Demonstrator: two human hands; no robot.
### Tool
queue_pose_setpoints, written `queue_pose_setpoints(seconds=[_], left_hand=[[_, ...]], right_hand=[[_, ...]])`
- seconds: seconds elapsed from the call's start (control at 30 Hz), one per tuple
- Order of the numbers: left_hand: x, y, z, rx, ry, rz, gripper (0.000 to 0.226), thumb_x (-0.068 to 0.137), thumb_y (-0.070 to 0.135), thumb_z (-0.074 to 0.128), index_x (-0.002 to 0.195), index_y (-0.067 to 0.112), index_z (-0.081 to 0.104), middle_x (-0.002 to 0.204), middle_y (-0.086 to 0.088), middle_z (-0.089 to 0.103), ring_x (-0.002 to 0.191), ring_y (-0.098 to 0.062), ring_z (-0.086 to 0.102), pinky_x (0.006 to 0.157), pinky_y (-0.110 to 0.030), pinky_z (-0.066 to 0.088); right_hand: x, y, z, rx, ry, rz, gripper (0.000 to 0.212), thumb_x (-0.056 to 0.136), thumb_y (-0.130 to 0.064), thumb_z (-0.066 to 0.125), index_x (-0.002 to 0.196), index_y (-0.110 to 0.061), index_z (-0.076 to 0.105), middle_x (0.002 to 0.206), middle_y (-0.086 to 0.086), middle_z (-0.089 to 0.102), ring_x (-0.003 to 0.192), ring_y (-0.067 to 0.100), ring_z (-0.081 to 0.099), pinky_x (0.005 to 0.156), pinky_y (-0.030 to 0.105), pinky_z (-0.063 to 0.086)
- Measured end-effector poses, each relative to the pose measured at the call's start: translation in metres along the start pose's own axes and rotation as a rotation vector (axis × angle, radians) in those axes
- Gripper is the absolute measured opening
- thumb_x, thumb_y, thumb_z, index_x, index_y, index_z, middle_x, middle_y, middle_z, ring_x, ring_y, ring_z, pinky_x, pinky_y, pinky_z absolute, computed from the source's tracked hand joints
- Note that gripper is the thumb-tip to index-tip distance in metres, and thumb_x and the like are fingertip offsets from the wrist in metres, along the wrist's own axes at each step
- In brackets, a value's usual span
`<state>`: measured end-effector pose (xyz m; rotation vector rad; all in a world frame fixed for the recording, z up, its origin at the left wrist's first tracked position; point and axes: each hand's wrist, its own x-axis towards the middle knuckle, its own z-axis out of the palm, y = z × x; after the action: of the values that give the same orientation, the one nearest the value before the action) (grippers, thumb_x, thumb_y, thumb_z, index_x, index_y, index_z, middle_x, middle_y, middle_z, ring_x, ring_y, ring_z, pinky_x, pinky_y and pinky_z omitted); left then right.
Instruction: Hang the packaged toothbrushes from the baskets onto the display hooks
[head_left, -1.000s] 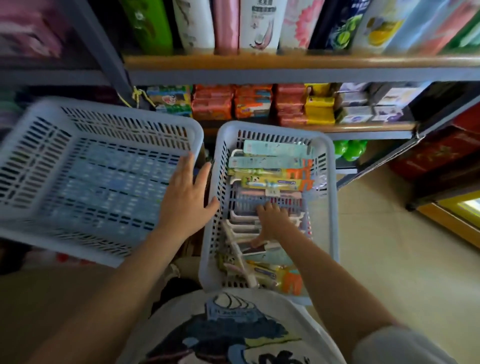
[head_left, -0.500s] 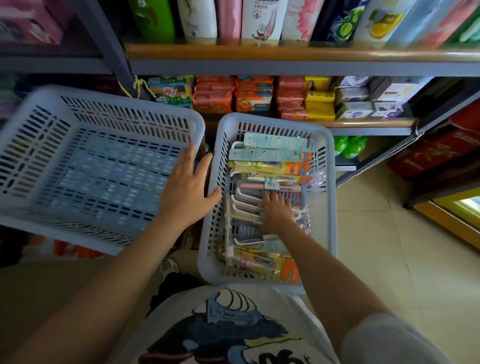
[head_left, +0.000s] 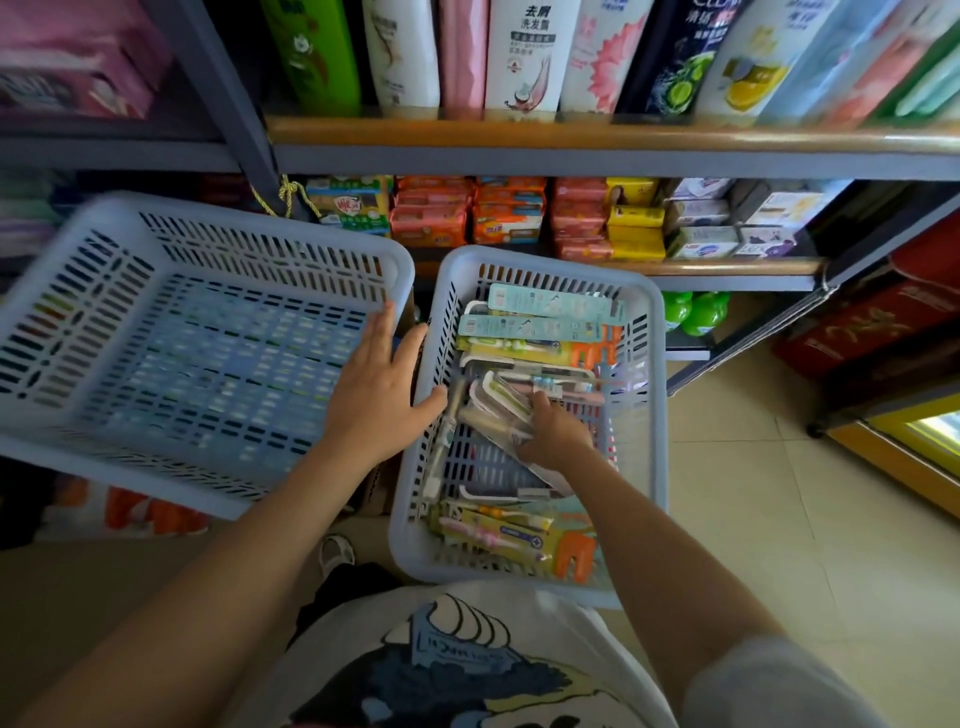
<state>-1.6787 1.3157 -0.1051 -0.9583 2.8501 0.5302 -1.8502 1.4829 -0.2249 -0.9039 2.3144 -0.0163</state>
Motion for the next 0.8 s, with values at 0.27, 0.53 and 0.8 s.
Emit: queue_pose_setpoints(seconds=[0.27, 0.53, 0.8], left_hand=[[0.002, -0.002, 0.002, -0.016, 0.02, 0.012, 0.076, 0.098, 0.056, 0.047, 0.16, 0.024, 0.017, 0.169, -0.003, -0.015, 0.156, -0.022, -0.011, 0.124, -0.046, 0.014], [0.003, 0.014, -0.015, -0.335, 0.073, -0.029, 0.058, 0.099, 0.052, 0.052, 0.15, 0.026, 0.04, 0.166, 0.007, 0.016, 0.154, -0.014, 0.009, 0.123, -0.043, 0.02], [-0.012, 0.082, -0.073, -1.665, -0.203, -0.246, 0.03, 0.097, 0.042, 0.056, 0.124, 0.03, 0.064, 0.11, -0.004, 0.077, 0.103, -0.02, 0.073, 0.08, -0.037, 0.059]], right_hand=[[-0.01, -0.007, -0.032, 0.714, -0.031, 0.097, 0.051, 0.091, -0.02, 0.071, 0.133, -0.008, 0.045, 0.107, 0.009, 0.058, 0.088, 0.025, 0.059, 0.071, 0.033, 0.049], [-0.072, -0.052, -0.11, 1.575, -0.138, -0.187, 0.039, 0.087, -0.019, 0.075, 0.122, -0.008, 0.063, 0.093, 0.007, 0.076, 0.085, 0.024, 0.074, 0.074, 0.038, 0.059], [-0.111, -0.111, -0.151, 1.406, 0.088, -0.229, 0.026, 0.1, -0.043, 0.06, 0.101, -0.019, 0.072, 0.093, 0.001, 0.079, 0.088, 0.015, 0.076, 0.079, 0.032, 0.061]])
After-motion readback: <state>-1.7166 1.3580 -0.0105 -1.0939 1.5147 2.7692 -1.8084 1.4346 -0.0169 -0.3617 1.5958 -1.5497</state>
